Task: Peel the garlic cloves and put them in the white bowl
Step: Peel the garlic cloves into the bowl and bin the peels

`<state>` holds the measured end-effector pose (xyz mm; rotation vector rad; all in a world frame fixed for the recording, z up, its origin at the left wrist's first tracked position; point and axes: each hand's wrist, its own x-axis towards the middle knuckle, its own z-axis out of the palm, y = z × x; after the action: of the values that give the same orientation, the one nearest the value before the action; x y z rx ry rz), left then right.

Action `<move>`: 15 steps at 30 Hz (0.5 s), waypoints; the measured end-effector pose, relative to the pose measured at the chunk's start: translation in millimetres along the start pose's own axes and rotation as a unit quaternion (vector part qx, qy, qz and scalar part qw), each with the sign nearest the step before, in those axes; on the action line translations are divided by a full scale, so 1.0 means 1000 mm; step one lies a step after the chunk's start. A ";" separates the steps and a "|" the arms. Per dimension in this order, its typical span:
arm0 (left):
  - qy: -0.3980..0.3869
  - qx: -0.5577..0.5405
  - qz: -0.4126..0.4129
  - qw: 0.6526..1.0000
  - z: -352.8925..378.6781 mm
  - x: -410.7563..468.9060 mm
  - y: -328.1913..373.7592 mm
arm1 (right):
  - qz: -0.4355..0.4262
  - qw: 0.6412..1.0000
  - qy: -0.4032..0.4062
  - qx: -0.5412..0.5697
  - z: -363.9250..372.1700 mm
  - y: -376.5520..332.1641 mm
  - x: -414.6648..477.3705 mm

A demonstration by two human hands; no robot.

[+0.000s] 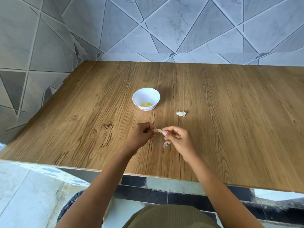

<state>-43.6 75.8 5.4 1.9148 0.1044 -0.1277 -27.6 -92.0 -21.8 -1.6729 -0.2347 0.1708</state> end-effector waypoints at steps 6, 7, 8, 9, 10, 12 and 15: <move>-0.016 -0.052 -0.010 0.998 0.002 -0.001 0.000 | 0.087 0.992 -0.019 0.094 0.001 -0.003 0.001; -0.021 -0.063 -0.010 0.998 0.002 -0.001 0.000 | 0.112 0.985 -0.021 0.127 0.000 -0.003 0.002; -0.026 -0.072 -0.009 0.997 0.002 -0.001 0.000 | 0.139 0.976 -0.024 0.164 -0.001 -0.004 0.002; -0.034 -0.081 -0.009 0.996 0.001 -0.001 0.000 | 0.164 0.966 -0.029 0.197 -0.002 -0.005 0.002; -0.042 -0.089 -0.011 0.995 0.000 -0.001 0.000 | 0.184 0.957 -0.036 0.223 -0.002 -0.005 0.003; -0.066 -0.108 -0.020 0.992 -0.001 -0.001 0.001 | 0.213 0.938 -0.050 0.267 -0.003 -0.006 0.005; -0.098 -0.166 -0.044 0.980 -0.002 0.000 0.002 | 0.244 0.904 -0.059 0.345 -0.004 -0.006 0.006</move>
<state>-43.1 77.3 7.6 1.5566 0.0723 -0.3379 -21.5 -93.3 -15.2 -0.9798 0.1551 0.6559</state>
